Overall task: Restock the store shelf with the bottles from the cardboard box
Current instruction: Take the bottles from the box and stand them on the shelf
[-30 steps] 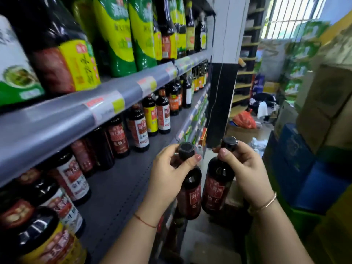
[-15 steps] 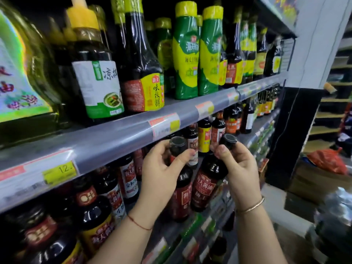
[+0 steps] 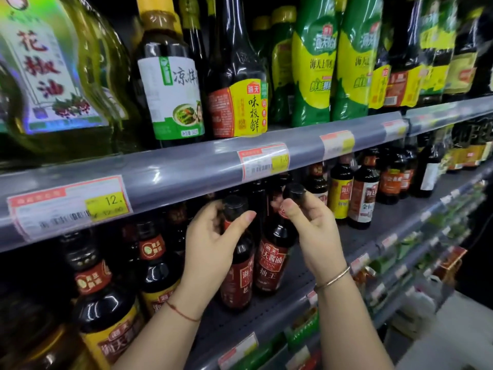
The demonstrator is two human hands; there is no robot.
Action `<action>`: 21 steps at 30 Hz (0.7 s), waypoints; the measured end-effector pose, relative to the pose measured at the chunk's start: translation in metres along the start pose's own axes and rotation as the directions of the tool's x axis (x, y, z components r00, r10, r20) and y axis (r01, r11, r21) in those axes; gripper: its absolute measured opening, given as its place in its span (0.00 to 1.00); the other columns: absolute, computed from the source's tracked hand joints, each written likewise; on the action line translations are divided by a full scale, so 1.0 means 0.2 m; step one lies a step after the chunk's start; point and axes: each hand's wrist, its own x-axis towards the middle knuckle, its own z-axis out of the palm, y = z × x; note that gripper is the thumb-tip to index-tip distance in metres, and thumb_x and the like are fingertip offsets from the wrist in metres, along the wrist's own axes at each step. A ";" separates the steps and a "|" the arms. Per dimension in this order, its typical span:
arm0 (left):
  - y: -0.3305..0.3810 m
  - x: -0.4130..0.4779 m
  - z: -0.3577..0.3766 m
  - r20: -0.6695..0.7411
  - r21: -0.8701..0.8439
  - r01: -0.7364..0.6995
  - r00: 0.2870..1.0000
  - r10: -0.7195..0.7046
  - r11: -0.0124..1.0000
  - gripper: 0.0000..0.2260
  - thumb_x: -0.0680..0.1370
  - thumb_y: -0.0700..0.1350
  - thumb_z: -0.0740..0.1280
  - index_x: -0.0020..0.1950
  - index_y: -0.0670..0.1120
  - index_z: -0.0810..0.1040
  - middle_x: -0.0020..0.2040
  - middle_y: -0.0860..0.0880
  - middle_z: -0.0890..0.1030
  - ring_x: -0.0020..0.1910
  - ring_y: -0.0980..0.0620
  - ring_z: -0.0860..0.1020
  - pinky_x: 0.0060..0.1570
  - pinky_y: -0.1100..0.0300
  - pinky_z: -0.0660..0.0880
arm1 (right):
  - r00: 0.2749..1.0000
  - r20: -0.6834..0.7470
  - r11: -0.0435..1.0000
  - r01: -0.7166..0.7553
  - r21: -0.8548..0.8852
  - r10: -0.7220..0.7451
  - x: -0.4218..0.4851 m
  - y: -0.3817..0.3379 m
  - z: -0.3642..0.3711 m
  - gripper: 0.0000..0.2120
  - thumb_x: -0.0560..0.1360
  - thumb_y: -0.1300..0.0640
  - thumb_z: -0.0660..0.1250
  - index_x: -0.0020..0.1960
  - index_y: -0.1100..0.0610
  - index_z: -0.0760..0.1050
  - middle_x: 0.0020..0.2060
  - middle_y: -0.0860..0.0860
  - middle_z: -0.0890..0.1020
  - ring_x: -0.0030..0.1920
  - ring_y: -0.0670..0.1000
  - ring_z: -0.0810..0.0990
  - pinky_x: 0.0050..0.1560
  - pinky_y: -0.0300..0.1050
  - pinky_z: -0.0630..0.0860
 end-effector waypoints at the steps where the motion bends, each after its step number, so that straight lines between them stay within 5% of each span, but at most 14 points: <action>1: -0.01 0.00 -0.01 -0.004 0.014 0.014 1.000 -0.014 1.000 0.08 0.68 0.52 0.73 0.46 0.56 0.81 0.47 0.53 0.86 0.49 0.54 0.83 0.54 0.48 0.79 | 1.000 0.026 1.000 -0.012 -0.004 0.013 0.00 0.02 0.01 0.10 0.73 0.56 0.66 0.52 0.59 0.79 0.45 0.52 0.85 0.49 0.49 0.83 0.49 0.38 0.77; 5: -0.03 0.01 -0.04 -0.039 0.049 0.054 0.998 -0.052 0.997 0.07 0.71 0.49 0.73 0.47 0.52 0.81 0.47 0.52 0.86 0.48 0.55 0.83 0.52 0.52 0.80 | 0.993 0.107 0.999 -0.051 -0.013 0.052 0.03 0.06 0.05 0.09 0.74 0.61 0.66 0.53 0.60 0.78 0.45 0.51 0.85 0.48 0.48 0.83 0.47 0.36 0.77; 15: -0.02 0.04 -0.04 -0.010 0.114 0.118 0.993 -0.118 0.986 0.05 0.74 0.50 0.70 0.48 0.51 0.79 0.43 0.52 0.85 0.44 0.61 0.83 0.40 0.73 0.75 | 0.914 0.352 0.979 -0.192 -0.069 0.204 0.18 0.10 0.06 0.12 0.71 0.53 0.67 0.53 0.55 0.80 0.49 0.51 0.85 0.53 0.52 0.82 0.55 0.46 0.77; 21: -0.04 0.03 -0.06 -0.011 0.119 0.132 0.991 -0.132 0.984 0.08 0.74 0.53 0.69 0.51 0.53 0.80 0.47 0.54 0.85 0.48 0.60 0.83 0.48 0.63 0.78 | 0.903 0.357 0.969 -0.245 -0.032 0.240 0.20 0.15 0.06 0.15 0.71 0.55 0.70 0.57 0.52 0.77 0.52 0.52 0.84 0.56 0.54 0.81 0.58 0.50 0.76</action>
